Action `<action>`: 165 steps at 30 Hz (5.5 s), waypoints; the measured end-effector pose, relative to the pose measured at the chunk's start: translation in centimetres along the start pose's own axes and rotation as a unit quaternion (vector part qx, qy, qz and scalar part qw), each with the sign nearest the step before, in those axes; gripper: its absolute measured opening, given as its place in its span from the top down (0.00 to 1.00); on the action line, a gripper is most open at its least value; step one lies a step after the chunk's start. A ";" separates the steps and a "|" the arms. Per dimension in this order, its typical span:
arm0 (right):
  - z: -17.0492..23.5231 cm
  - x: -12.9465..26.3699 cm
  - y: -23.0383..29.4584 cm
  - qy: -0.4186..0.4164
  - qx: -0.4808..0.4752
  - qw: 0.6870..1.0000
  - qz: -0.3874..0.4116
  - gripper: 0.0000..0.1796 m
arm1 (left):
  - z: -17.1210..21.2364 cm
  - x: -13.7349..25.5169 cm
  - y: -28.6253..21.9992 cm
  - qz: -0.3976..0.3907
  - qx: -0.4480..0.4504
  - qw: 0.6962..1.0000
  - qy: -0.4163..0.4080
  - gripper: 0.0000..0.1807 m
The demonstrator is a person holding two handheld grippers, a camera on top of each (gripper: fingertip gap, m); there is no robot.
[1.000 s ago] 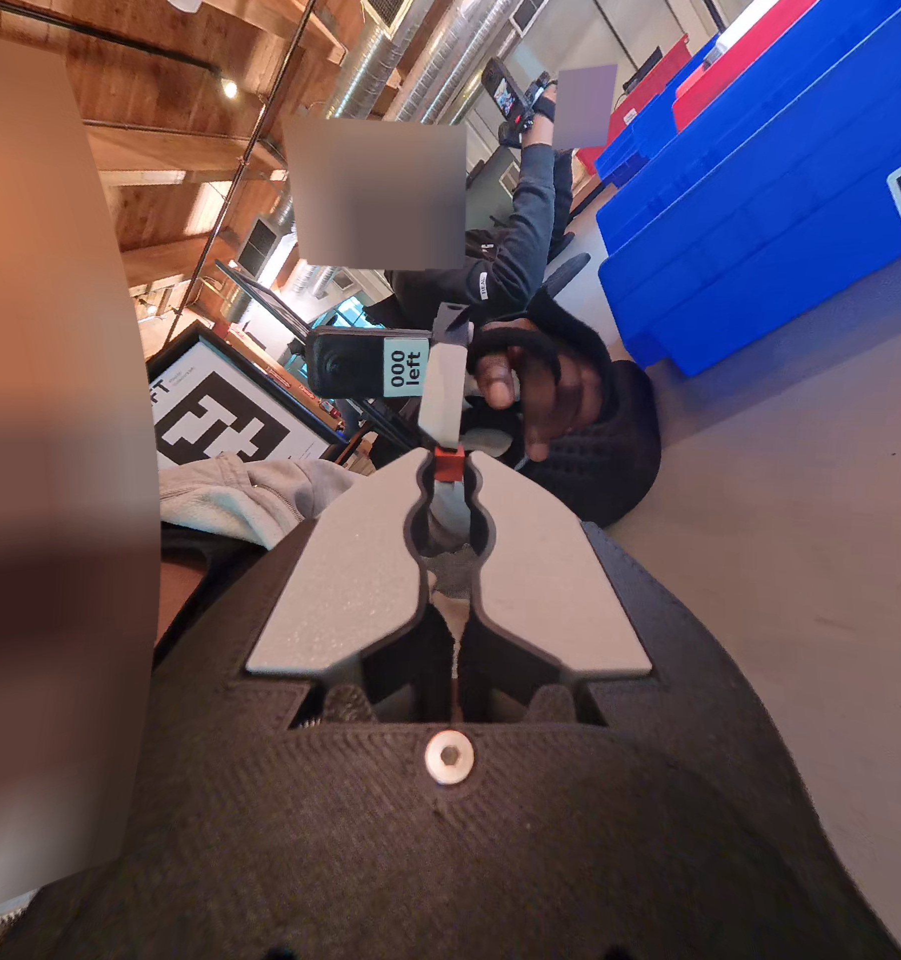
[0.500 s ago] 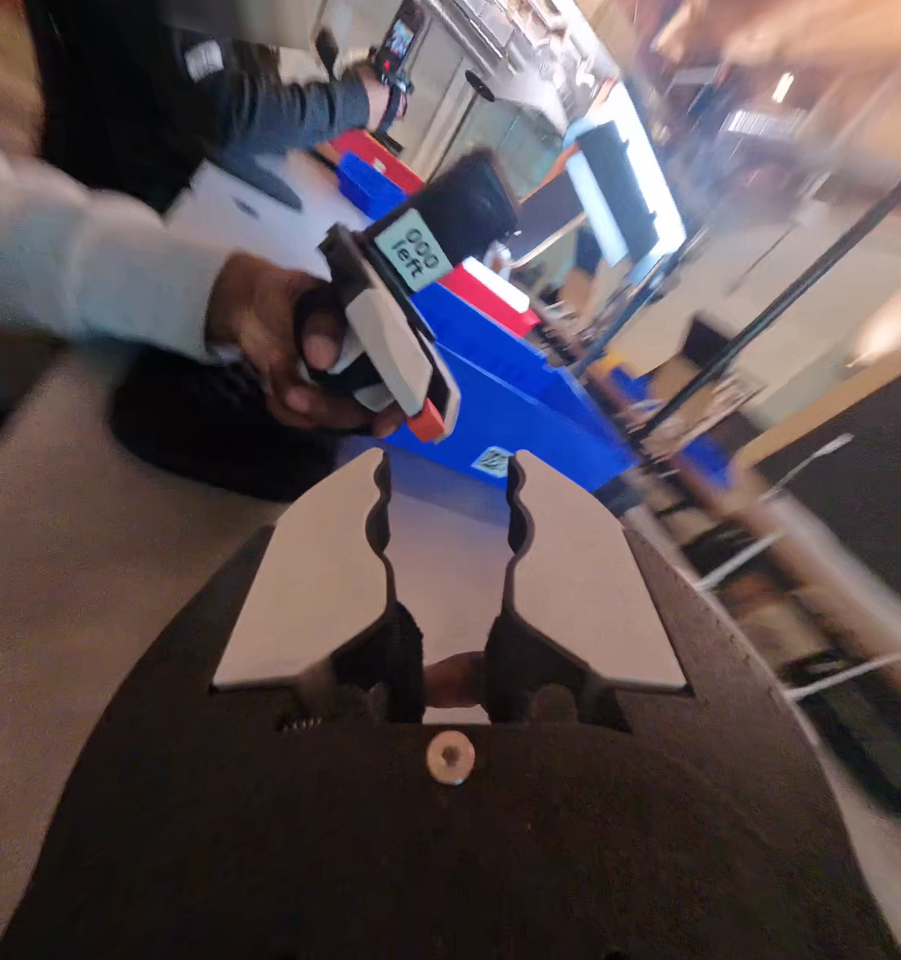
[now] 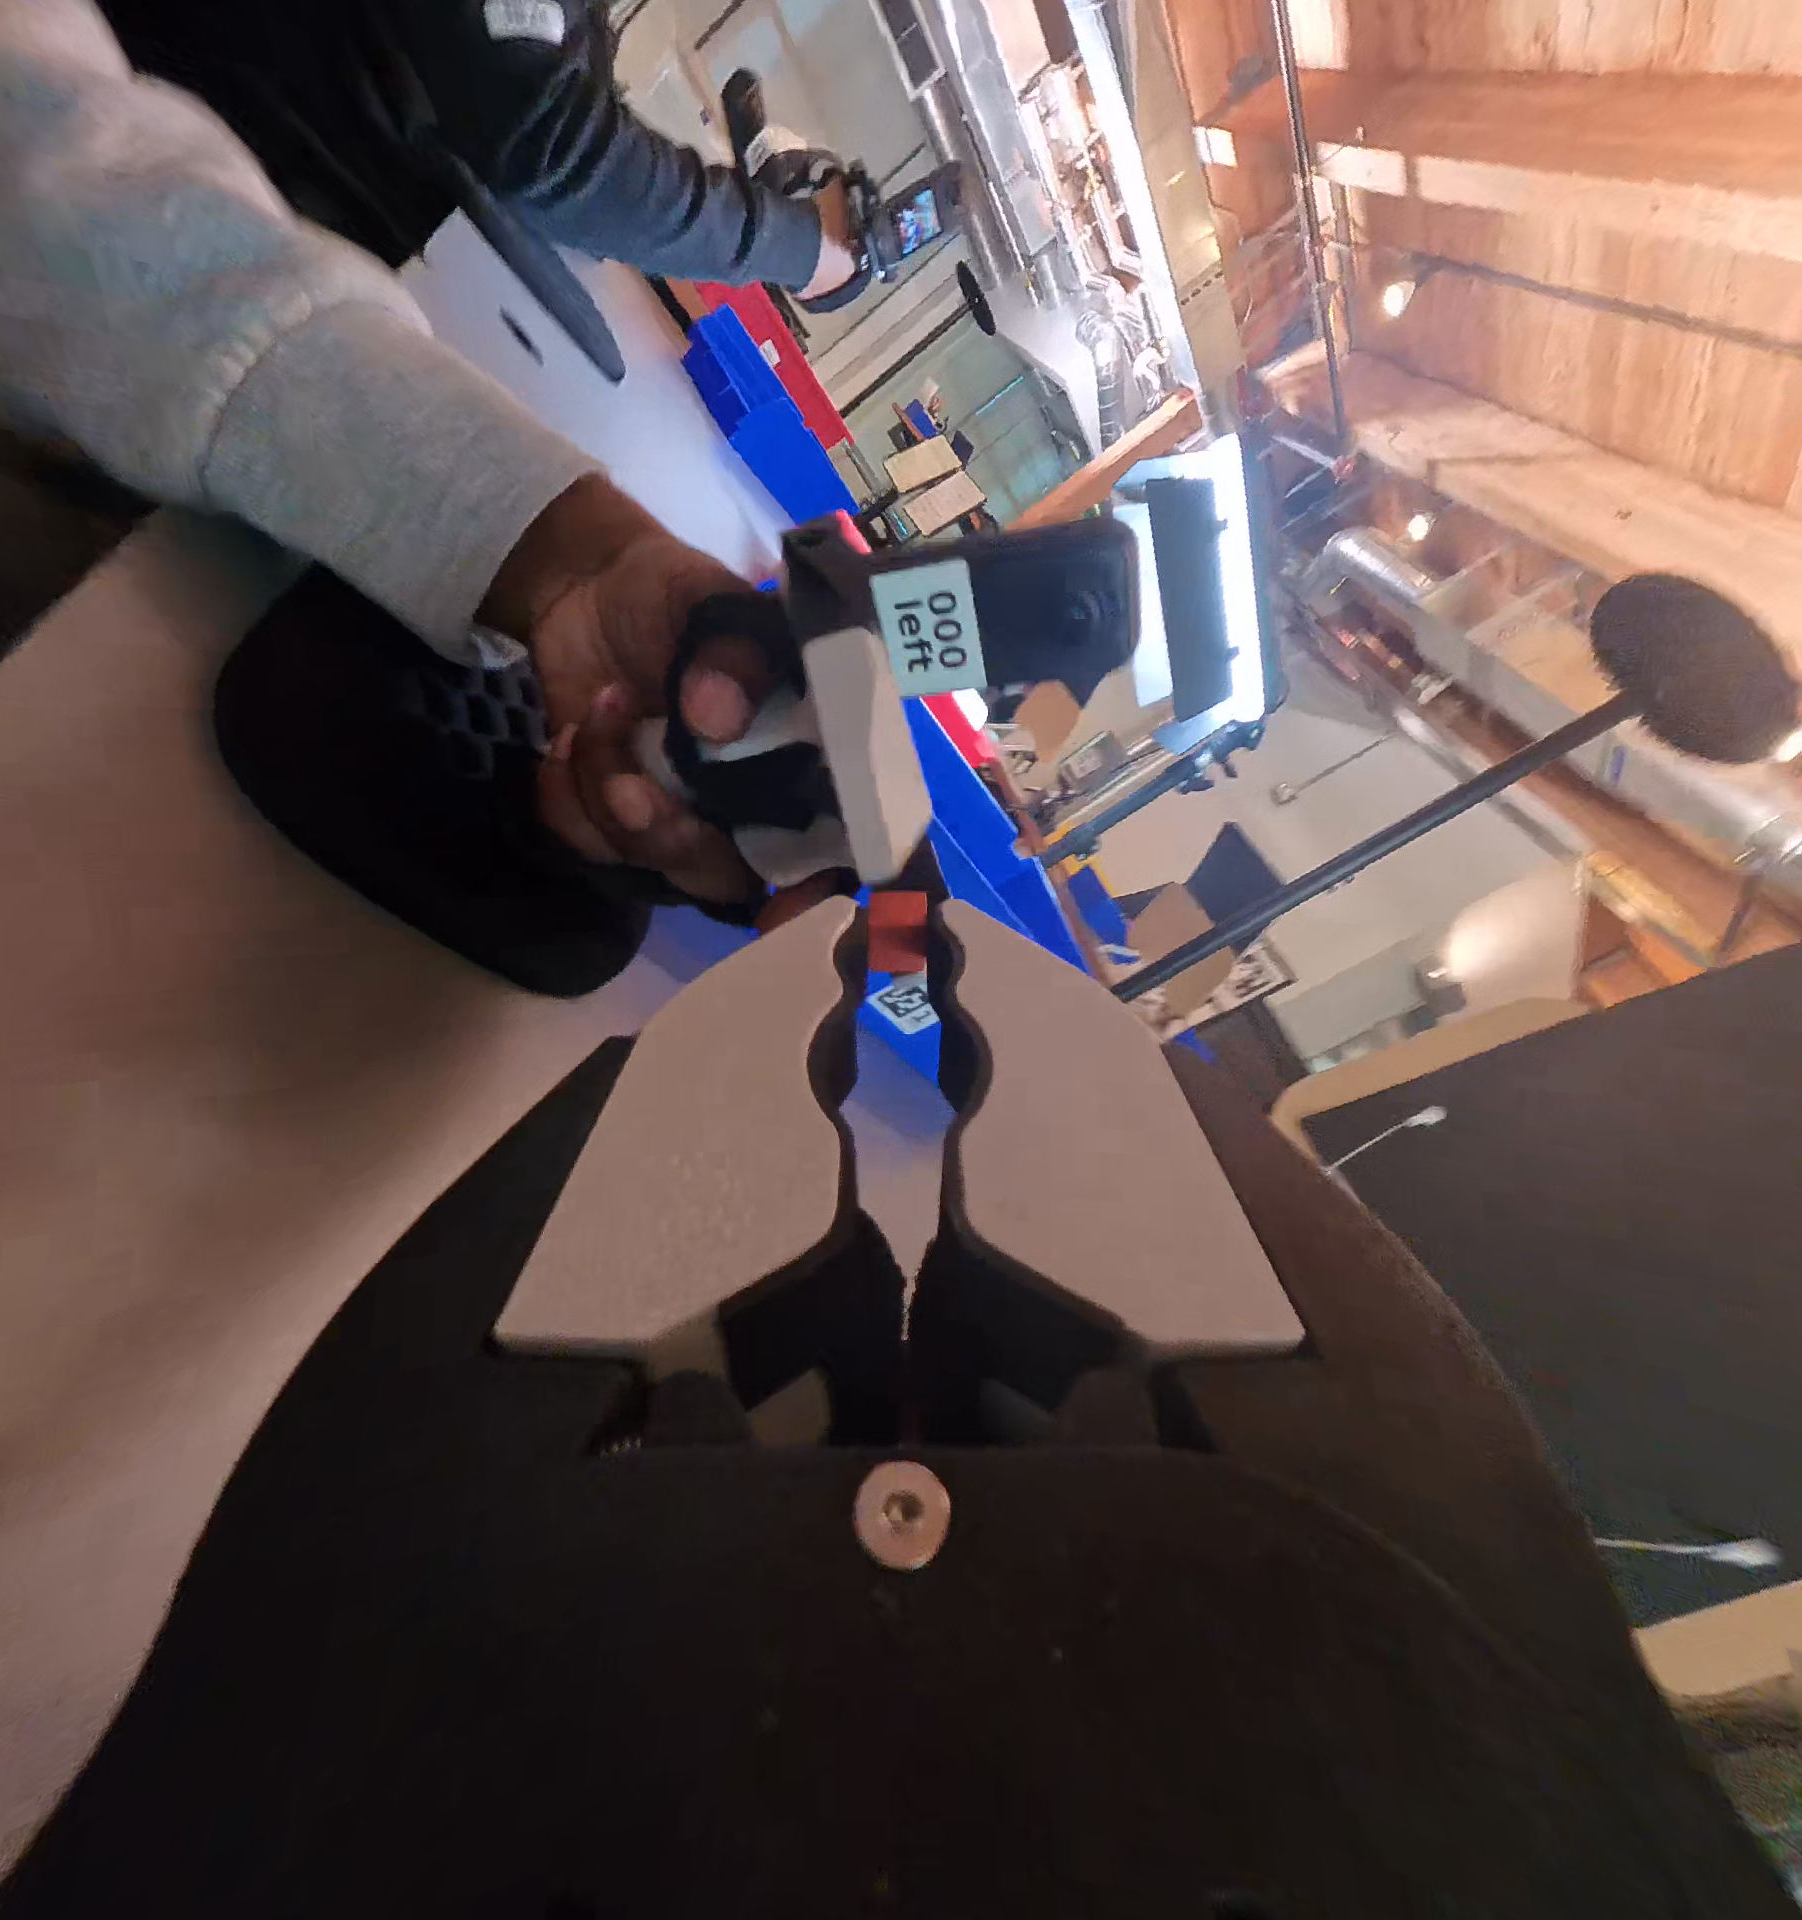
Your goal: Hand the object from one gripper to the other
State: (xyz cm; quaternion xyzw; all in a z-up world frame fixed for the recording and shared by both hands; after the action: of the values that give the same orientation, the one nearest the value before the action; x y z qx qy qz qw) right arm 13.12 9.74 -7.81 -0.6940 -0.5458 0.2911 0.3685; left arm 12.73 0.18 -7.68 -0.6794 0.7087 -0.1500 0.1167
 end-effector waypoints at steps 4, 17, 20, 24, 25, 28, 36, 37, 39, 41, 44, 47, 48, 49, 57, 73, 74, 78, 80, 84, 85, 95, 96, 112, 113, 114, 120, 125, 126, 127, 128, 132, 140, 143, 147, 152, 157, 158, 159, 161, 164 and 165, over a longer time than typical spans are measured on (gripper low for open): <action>0.6 0.0 -1.9 -0.020 -0.250 0.965 -0.072 0.94 | -0.5 -0.1 -0.8 -0.126 -0.256 0.958 -0.004 0.78; 3.5 -0.7 -2.0 -0.052 -0.737 0.584 -0.338 0.95 | 0.2 -0.9 -0.9 -0.260 -0.509 0.818 0.060 0.94; 3.4 -0.7 -2.0 -0.057 -0.729 0.596 -0.333 0.94 | 0.0 -0.8 -0.8 -0.251 -0.464 0.848 0.054 0.94; 3.3 -0.6 -2.9 -0.051 -0.623 0.743 -0.240 0.84 | -0.6 0.2 -0.1 -0.184 -0.273 0.944 0.020 0.94; 3.2 -0.4 -3.1 -0.035 -0.562 0.802 -0.197 0.84 | -0.8 0.4 0.1 -0.162 -0.213 0.963 0.004 0.94; 2.1 0.6 -3.0 -0.011 -0.313 0.944 -0.105 0.86 | -0.8 1.1 0.8 -0.103 -0.073 0.992 -0.022 0.94; 0.4 0.4 -0.2 0.001 -0.028 0.999 -0.037 0.87 | 0.0 0.7 0.9 -0.034 0.029 0.999 0.001 0.94; 0.3 0.4 -0.1 0.002 -0.013 1.000 -0.028 0.87 | 0.0 0.6 0.8 -0.028 0.028 0.999 0.003 0.94; 0.4 0.2 0.1 0.012 0.014 1.000 -0.015 0.91 | 0.1 0.4 0.8 -0.025 0.028 0.999 0.010 0.94; 0.6 0.1 0.1 0.022 0.023 0.999 -0.008 0.94 | 0.1 0.4 0.8 -0.030 0.027 0.999 0.010 0.94; 0.4 0.2 -0.3 0.011 -0.020 1.000 -0.018 0.94 | -0.2 0.4 0.4 -0.022 0.005 1.000 -0.004 0.94; 0.6 0.3 -1.6 -0.009 -0.174 0.983 -0.055 0.94 | -0.8 0.3 -0.2 -0.069 -0.120 0.990 -0.025 0.84; 0.9 0.2 -2.0 -0.010 -0.254 0.963 -0.087 0.94 | -0.8 0.3 -0.4 -0.105 -0.189 0.976 -0.021 0.84; 1.3 0.1 -2.3 -0.012 -0.342 0.931 -0.125 0.95 | -0.9 0.3 -0.5 -0.145 -0.261 0.954 -0.012 0.84; 3.5 -0.6 -1.7 -0.018 -0.690 0.645 -0.328 0.95 | 0.7 -1.0 -0.2 -0.225 -0.432 0.868 0.091 0.88; 0.5 1.3 -1.7 -0.035 -0.150 0.984 -0.086 0.88 | -0.4 0.8 0.5 -0.031 -0.004 0.999 -0.004 0.94; 0.1 1.3 -1.1 -0.032 -0.086 0.993 -0.071 0.89 | -0.3 0.7 0.3 -0.007 0.018 1.000 -0.007 0.94; -0.1 0.8 0.1 -0.020 -0.011 0.999 -0.047 0.88 | 0.3 0.3 0.3 0.003 0.031 0.999 0.022 0.94; 0.0 0.8 0.3 -0.015 0.000 0.999 -0.047 0.88 | 0.3 0.2 0.1 0.011 0.029 0.999 0.026 0.94; -0.1 0.7 0.7 -0.016 0.036 0.999 -0.038 0.88 | 0.7 0.0 0.0 0.025 0.040 0.998 0.044 0.94; 0.0 0.6 0.7 -0.011 0.045 0.998 -0.035 0.89 | 0.8 -0.1 0.0 0.026 0.040 0.998 0.050 0.94; 0.1 0.7 -1.5 -0.030 -0.162 0.983 -0.075 0.94 | -0.6 0.4 -0.3 -0.082 -0.153 0.985 -0.010 0.80; 0.5 0.7 -2.2 -0.032 -0.248 0.963 -0.099 0.94 | -0.9 0.5 -0.5 -0.125 -0.231 0.965 -0.015 0.79; 3.4 -0.1 -2.2 -0.032 -0.703 0.617 -0.350 0.95 | 0.3 -0.8 -0.8 -0.253 -0.503 0.823 0.075 0.94; 3.4 -0.1 -2.1 -0.030 -0.704 0.617 -0.350 0.95 | 0.4 -0.8 -0.8 -0.253 -0.500 0.825 0.076 0.94; 3.4 -0.1 -2.1 -0.030 -0.704 0.617 -0.350 0.95 | 0.3 -0.8 -0.8 -0.251 -0.492 0.830 0.076 0.94; 2.9 0.3 -3.3 -0.048 -0.556 0.796 -0.234 0.83 | -0.9 0.6 -0.4 -0.170 -0.269 0.948 0.008 0.95; -0.3 2.2 -2.1 -0.066 -0.109 0.990 -0.055 0.87 | -0.3 0.9 0.5 -0.001 0.028 0.999 -0.020 0.95; -0.6 2.1 -1.5 -0.057 -0.049 0.996 -0.037 0.87 | -0.2 0.8 0.5 0.008 0.036 0.999 -0.016 0.95; -0.6 1.8 -0.9 -0.043 -0.013 0.999 -0.027 0.87 | 0.0 0.6 0.5 0.007 0.034 0.999 -0.007 0.95; -0.5 1.5 -0.6 -0.033 0.007 0.999 -0.022 0.87 | 0.2 0.5 0.5 0.002 0.032 0.999 0.003 0.95; -0.1 1.1 0.0 -0.012 0.037 0.999 -0.016 0.88 | 0.3 0.3 0.3 0.005 0.027 0.999 0.015 0.95; 0.0 0.9 0.0 -0.002 0.036 0.999 -0.017 0.94 | 0.3 0.2 0.4 0.004 0.025 1.000 0.010 0.94; 0.2 1.1 -1.9 -0.002 -0.034 0.999 0.014 0.94 | -0.8 0.6 1.1 -0.082 -0.027 0.995 -0.056 0.69; 1.5 3.6 -9.4 0.010 -0.149 0.980 0.131 0.95 | -1.7 1.4 2.0 -0.202 -0.129 0.965 -0.105 0.44; 4.6 10.4 -23.0 0.132 -0.278 0.918 0.250 0.95 | -1.6 1.0 1.9 -0.236 -0.180 0.951 -0.092 0.35; 12.3 19.6 -29.2 0.279 -0.402 0.806 0.332 0.94 | -1.5 0.7 1.7 -0.233 -0.195 0.948 -0.090 0.34; 14.2 20.9 -28.8 0.292 -0.450 0.778 0.327 0.94 | -1.5 0.7 1.8 -0.232 -0.194 0.949 -0.091 0.33; 15.9 21.9 -28.1 0.302 -0.499 0.750 0.313 0.94 | -1.5 0.7 1.8 -0.232 -0.193 0.949 -0.093 0.33; 18.9 23.2 -26.0 0.319 -0.570 0.702 0.284 0.94 | -1.5 0.7 1.8 -0.229 -0.190 0.950 -0.099 0.33; 22.0 23.9 -22.3 0.359 -0.614 0.659 0.247 0.95 | -1.5 0.7 1.9 -0.228 -0.184 0.950 -0.105 0.33; 22.7 24.3 -21.4 0.381 -0.624 0.642 0.229 0.94 | -1.6 0.7 1.9 -0.227 -0.183 0.950 -0.107 0.33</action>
State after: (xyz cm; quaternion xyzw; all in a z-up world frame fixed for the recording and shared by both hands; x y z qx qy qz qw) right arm -11.09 40.55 -2.77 -0.9118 -0.2326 -0.3340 -0.0554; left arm 10.35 -0.39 -6.92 -0.8443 0.5341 0.0333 0.0277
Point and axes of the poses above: each gripper's, where its closed fingertips meet, x back along the fingers, z out of its underside, y = z × x across the jaws, the point moved 6 cm from there along x, back along the fingers, and after that the axes turned 5 degrees about y, right-handed, at the moved point
